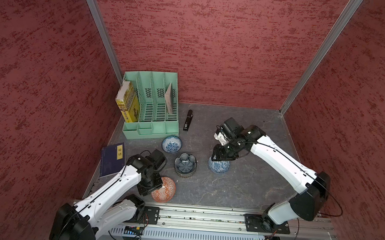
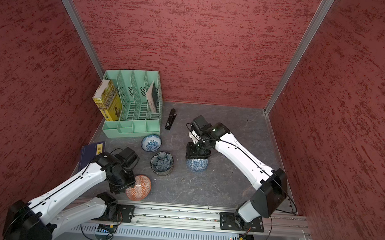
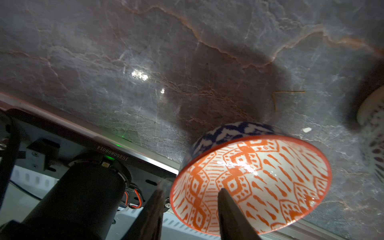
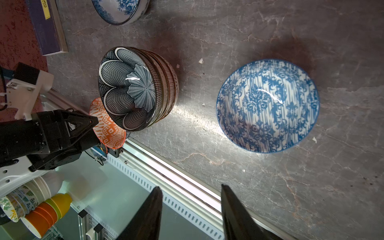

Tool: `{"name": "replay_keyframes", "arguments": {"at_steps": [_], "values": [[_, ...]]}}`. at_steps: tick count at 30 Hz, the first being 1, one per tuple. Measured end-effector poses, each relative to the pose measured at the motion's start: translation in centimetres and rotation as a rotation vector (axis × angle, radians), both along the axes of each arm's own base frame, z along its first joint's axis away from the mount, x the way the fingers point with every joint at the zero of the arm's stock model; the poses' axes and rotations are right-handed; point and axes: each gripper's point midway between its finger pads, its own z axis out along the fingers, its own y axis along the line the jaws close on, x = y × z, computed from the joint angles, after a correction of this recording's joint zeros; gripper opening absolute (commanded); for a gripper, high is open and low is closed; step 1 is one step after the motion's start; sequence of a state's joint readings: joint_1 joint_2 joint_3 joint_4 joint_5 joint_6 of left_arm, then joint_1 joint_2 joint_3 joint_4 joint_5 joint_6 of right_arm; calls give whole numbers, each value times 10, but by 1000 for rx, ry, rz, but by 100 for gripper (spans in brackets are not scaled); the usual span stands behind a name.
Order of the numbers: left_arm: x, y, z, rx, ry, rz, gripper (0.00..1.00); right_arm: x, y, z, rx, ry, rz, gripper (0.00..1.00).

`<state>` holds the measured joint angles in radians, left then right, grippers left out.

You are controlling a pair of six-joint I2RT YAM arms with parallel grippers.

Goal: Stack the bowls
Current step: Pick up the bowl from the center of the board.

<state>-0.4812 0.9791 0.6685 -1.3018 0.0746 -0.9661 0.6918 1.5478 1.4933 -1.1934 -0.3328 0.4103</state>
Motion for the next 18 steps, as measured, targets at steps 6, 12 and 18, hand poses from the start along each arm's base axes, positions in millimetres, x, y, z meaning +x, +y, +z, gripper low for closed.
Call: {"name": "replay_keyframes", "arguments": {"at_steps": [6, 12, 18], "values": [[-1, 0, -6, 7, 2, 20, 30, -4, -3, -5, -6, 10, 0, 49], [-4, -1, -13, 6, 23, 21, 27, -4, -3, -6, -9, 10, 0, 49], [-3, -4, -12, -17, 12, 23, 18, -3, -4, -6, -12, 8, 0, 49]]}}
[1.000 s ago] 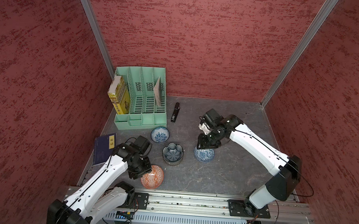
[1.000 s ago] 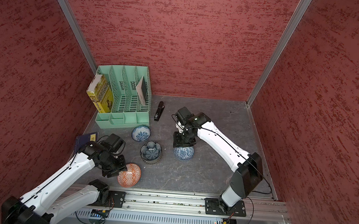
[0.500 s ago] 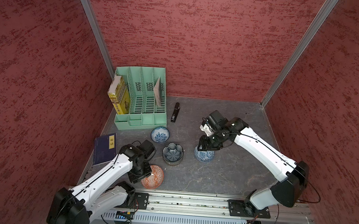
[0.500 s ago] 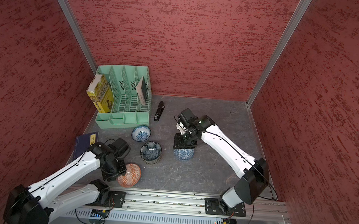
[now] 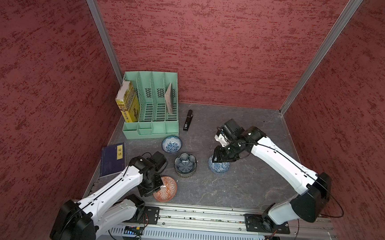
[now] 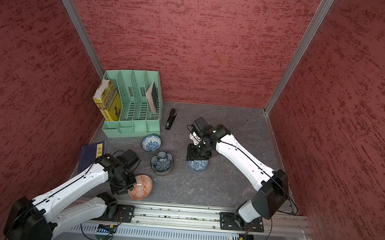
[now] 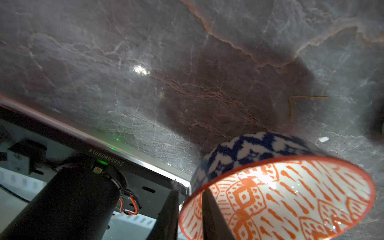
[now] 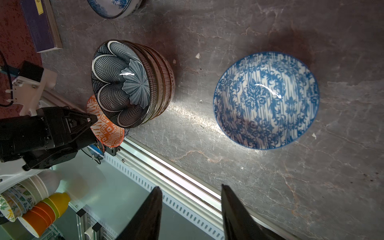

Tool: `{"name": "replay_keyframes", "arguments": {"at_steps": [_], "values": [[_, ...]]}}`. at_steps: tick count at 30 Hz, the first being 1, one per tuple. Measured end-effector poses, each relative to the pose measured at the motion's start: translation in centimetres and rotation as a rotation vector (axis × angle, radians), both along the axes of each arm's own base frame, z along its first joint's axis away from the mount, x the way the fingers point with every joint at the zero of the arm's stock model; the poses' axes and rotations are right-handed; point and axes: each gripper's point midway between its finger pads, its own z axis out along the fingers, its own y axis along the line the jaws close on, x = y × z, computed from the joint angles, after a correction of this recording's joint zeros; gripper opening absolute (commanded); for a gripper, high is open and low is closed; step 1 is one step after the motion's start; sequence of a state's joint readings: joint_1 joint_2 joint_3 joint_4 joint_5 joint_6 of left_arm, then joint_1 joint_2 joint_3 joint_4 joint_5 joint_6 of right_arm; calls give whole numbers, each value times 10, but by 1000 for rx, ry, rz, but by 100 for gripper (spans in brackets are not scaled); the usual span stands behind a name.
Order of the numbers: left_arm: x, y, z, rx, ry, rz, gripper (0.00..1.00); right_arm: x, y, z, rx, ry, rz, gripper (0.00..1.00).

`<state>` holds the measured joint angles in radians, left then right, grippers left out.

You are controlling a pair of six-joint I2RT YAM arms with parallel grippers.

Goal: Stack the bowls
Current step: Pick up the bowl from the center of the board.

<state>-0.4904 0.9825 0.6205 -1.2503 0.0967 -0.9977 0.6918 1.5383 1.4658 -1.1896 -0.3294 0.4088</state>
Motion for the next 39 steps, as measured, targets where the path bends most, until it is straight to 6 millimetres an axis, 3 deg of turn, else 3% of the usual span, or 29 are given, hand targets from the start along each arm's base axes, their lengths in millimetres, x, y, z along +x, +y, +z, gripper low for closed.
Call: {"name": "replay_keyframes", "arguments": {"at_steps": [9, 15, 23, 28, 39], "values": [[1, -4, -1, -21, -4, -4, 16, -1, -1, -2, -5, 1, 2, 49], [0, -6, -4, -32, 1, -12, 21, -1, -2, -2, -7, 1, 1, 50], [0, -8, -6, -41, 11, -20, 12, -1, -3, -1, -7, -5, 0, 50], [1, -14, -1, -72, -7, -29, 0, -1, -3, -1, -7, -5, 0, 51], [-6, -20, 11, -107, -23, -65, 0, -1, -3, -1, -7, -5, 0, 50]]}}
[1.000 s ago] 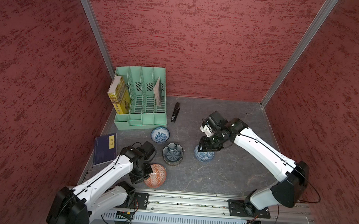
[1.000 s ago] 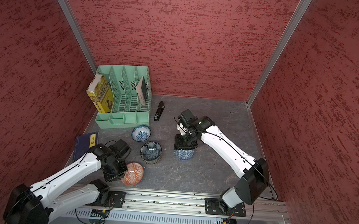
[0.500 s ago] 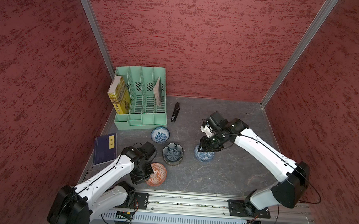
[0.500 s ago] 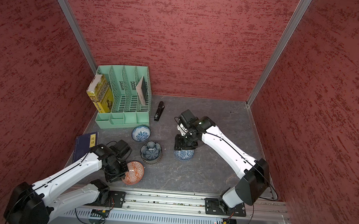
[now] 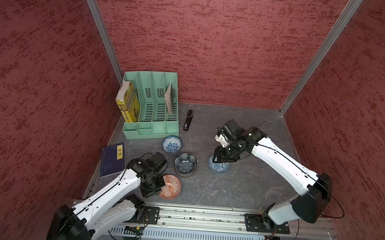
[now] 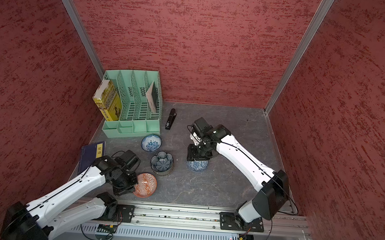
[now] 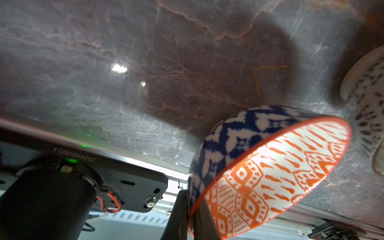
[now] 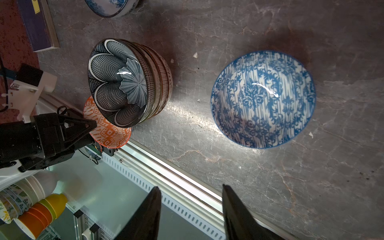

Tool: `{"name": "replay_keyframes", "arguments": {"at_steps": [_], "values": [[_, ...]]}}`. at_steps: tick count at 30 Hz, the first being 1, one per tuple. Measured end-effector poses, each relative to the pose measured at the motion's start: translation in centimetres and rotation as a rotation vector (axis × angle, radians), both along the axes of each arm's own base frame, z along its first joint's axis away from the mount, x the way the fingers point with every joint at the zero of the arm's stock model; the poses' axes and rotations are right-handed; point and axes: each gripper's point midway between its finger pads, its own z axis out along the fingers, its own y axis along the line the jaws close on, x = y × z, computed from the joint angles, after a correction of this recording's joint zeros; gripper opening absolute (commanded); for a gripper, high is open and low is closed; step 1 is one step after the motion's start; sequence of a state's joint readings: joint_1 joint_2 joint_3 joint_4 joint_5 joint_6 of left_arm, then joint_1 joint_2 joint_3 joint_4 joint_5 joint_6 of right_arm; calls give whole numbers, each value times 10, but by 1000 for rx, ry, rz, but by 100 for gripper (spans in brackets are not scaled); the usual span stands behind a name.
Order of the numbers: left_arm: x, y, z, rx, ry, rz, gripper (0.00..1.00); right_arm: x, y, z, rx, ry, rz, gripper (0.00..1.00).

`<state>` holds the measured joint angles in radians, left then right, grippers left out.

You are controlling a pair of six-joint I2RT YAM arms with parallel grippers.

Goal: Stack the bowls
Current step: Pick up the bowl from the center of the board.

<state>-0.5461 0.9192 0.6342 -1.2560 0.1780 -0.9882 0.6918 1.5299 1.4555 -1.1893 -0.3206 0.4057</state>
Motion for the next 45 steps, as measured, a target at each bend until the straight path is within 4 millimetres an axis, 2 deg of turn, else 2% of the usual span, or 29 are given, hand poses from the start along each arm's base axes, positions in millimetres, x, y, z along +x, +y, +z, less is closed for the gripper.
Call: {"name": "replay_keyframes", "arguments": {"at_steps": [5, 9, 15, 19, 23, 27, 31, 33, 38, 45], "values": [[-8, 2, 23, -14, -13, -14, 0, 0, 1, 0, 2, 3, 4, 50], [-7, -6, 47, -77, -53, -35, 0, -1, 2, -1, 4, 10, 9, 50], [4, -24, 99, -150, -118, -122, 0, 1, 5, 1, 5, 17, 16, 51], [24, -43, 131, -169, -156, -197, 0, 7, 10, 19, 35, -18, 19, 52], [51, -69, 151, -167, -172, -289, 0, 14, 17, 51, 89, -77, 27, 52], [79, -93, 156, -152, -168, -373, 0, 20, 19, 87, 129, -152, 23, 53], [97, -109, 150, -148, -151, -435, 0, 20, 17, 96, 130, -163, 20, 51], [105, -117, 147, -150, -140, -463, 0, 18, 16, 91, 111, -145, 19, 47], [126, -138, 143, -169, -140, -519, 0, 18, 13, 71, 59, -97, 9, 45], [133, -146, 139, -192, -139, -555, 0, 16, 5, 42, -20, -37, -2, 39]]}}
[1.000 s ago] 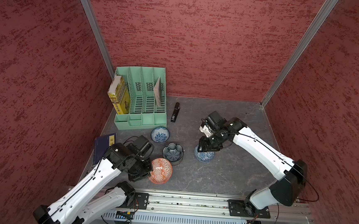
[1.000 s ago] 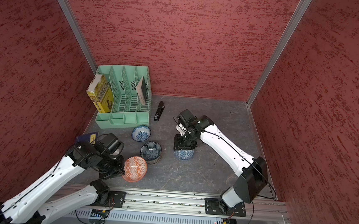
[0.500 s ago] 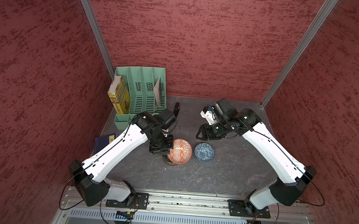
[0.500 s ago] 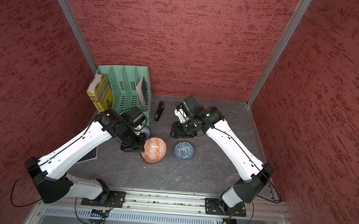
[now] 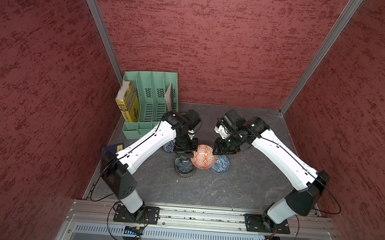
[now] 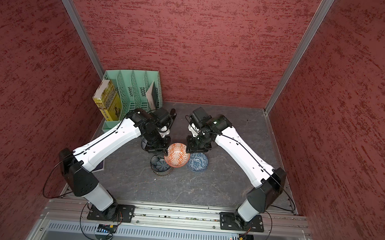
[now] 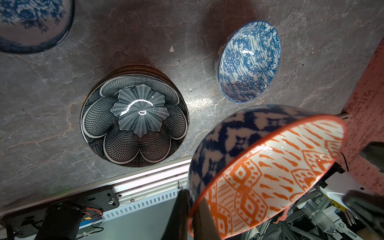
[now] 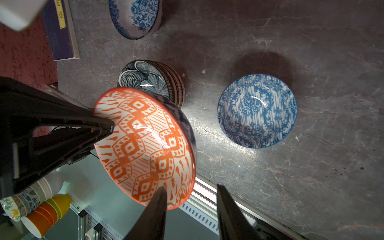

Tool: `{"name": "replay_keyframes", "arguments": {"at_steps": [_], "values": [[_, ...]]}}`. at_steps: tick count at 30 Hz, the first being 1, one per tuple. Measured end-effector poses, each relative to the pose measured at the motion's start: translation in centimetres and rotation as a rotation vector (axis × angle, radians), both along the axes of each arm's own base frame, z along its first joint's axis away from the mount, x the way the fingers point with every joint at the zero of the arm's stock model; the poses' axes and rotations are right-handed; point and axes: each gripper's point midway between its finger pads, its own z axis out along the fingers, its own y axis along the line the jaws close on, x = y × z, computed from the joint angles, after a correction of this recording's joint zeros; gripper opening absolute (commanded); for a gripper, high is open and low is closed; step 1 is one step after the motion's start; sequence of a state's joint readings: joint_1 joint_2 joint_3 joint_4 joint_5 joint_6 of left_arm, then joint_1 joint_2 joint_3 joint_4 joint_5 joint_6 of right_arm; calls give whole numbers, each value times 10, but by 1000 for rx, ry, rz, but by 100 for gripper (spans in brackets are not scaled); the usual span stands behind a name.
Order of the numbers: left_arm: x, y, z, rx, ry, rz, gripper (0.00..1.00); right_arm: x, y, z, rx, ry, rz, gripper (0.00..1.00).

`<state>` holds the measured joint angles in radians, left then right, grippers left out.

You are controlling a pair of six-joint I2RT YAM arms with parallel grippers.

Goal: Stack the bowls
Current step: Pick up the bowl from the center of the board.

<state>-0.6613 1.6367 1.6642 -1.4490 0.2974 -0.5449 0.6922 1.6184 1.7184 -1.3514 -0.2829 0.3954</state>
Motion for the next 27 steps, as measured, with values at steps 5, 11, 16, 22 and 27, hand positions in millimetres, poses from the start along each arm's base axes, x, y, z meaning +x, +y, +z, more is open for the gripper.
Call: {"name": "replay_keyframes", "arguments": {"at_steps": [5, 11, 16, 22, 27], "values": [[-1, -2, 1, -13, 4, -6, 0, -2, -4, -12, -32, 23, -9, 32], [0, -3, 1, -16, 2, -5, 0, 0, -2, -16, -28, 28, -18, 24], [0, -3, 1, -18, -1, -5, 0, 1, 2, -18, -14, 35, -19, 18], [1, -4, 1, -19, -1, -6, 0, 1, 4, -20, -5, 38, -18, 16], [1, -4, 1, -21, -3, -6, 0, 1, 6, -21, 2, 43, -18, 10]]}}
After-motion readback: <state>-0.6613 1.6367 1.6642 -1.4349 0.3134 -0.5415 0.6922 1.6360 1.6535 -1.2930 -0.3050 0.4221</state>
